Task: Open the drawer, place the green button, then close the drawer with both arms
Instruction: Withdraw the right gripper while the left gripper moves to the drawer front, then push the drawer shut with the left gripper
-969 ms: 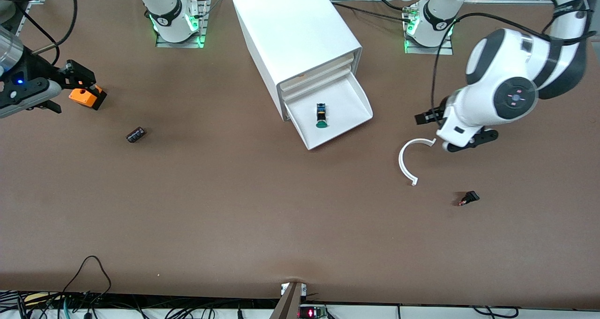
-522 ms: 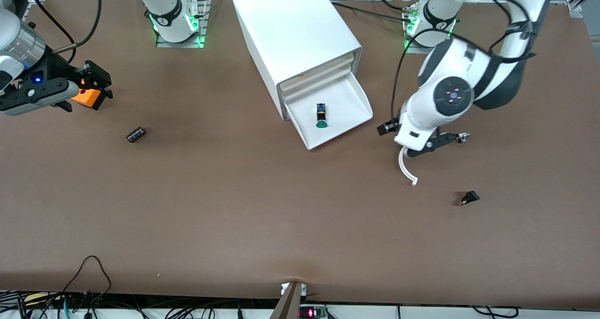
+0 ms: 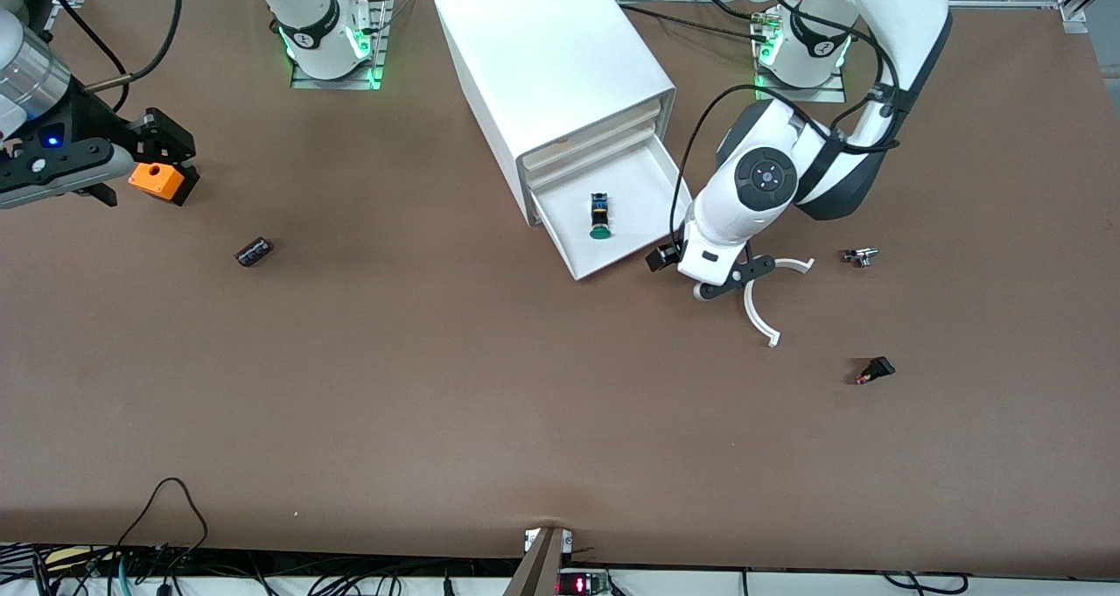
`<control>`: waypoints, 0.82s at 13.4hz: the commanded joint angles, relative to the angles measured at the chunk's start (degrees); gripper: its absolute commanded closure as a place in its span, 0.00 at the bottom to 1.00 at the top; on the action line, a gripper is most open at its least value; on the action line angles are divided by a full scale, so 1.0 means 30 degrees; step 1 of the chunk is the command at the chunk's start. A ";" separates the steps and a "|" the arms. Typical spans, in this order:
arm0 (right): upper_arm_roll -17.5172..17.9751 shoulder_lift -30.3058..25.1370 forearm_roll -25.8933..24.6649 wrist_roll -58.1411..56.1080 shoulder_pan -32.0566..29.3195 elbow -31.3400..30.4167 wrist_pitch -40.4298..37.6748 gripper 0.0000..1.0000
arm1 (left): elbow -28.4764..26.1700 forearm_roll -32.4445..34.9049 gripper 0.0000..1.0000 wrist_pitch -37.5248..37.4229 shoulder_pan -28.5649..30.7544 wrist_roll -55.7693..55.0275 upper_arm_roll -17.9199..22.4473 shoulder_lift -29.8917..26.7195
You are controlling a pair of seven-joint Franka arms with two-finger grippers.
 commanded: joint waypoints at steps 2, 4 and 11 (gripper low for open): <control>0.0021 0.0431 -0.0738 0.0366 -0.0097 0.0616 -0.0681 0.00 | -0.1739 0.0982 0.00 0.3094 -0.0606 -0.1128 0.0105 0.0196; 0.0137 0.1016 -0.0945 0.0483 0.0020 0.0790 -0.1088 0.00 | -0.1949 0.2937 0.00 0.3627 -0.1016 -0.3200 0.0076 0.0546; 0.0080 0.1164 -0.0742 0.1773 -0.0068 0.0879 -0.0623 0.00 | -0.2065 0.5790 0.00 0.3044 -0.3244 -0.8862 -0.0360 0.1133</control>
